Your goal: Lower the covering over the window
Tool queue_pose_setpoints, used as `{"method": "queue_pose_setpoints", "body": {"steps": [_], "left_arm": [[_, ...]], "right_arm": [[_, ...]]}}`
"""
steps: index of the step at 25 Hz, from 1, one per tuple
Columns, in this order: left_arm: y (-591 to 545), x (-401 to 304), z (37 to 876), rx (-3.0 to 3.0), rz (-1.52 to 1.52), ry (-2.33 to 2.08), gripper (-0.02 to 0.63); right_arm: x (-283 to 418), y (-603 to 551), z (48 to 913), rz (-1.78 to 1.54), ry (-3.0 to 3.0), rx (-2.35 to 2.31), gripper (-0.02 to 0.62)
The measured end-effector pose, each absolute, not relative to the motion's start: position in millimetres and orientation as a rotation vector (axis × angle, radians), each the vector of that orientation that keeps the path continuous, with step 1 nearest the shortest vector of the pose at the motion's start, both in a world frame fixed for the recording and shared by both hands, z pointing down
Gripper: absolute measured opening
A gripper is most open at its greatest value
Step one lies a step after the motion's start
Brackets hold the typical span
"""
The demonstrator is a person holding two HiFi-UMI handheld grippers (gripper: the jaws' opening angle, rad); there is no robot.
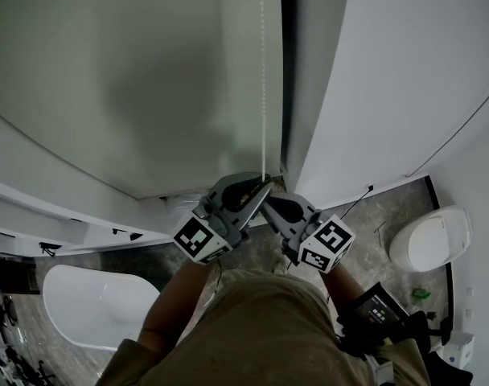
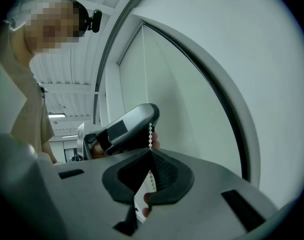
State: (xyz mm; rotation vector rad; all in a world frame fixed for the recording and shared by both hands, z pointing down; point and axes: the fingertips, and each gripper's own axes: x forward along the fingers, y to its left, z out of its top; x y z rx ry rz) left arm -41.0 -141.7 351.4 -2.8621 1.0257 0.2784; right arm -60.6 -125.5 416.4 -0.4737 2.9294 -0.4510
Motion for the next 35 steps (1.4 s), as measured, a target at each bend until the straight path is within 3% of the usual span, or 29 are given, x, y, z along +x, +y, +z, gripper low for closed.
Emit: {"method": "queue_pose_setpoints", "body": {"steps": [9,10,11,12,18,24,27,31,35], "left_arm": [[-133.4,-44.1,357.1,-2.838,0.359,1.017,0.023],[-133.6,-45.8,359.4,-2.836,0.355,1.024,0.023],[-133.6,-47.9,361.2,-2.833,0.348,1.029,0.023],[-133.5,-49.9,362.5,-2.831,0.337,1.032,0.023],[-126.1,-49.4,401.4,-2.9,0.229,1.026,0.023],[-113.9,-30.5,432.5,-2.99,0.211,1.023,0.023],[-108.3,-19.6,434.6,-3.004,0.223,0.992,0.023],[-107.0,-18.9,435.1,-3.004,0.232,1.005,0.023],[-104.0,-25.8,436.5,-3.02,0.214,1.013,0.025]], "right_arm": [[-55.4,-109.1,429.1,-0.275,3.119,-0.36,0.019],[-55.2,-102.0,436.8,-0.201,3.204,-0.292,0.137],[-52.1,-98.8,441.5,-0.151,3.261,-0.245,0.204],[-46.4,-100.1,440.4,-0.143,3.274,-0.223,0.209],[-20.6,-131.0,383.6,-0.276,3.038,-0.362,0.207],[-29.7,-134.5,386.0,-0.276,3.025,-0.443,0.193],[-35.8,-129.2,385.5,-0.25,3.033,-0.442,0.158],[-40.0,-125.8,383.9,-0.229,3.044,-0.476,0.021],[-38.4,-135.5,385.7,-0.343,2.993,-0.533,0.008]]}}
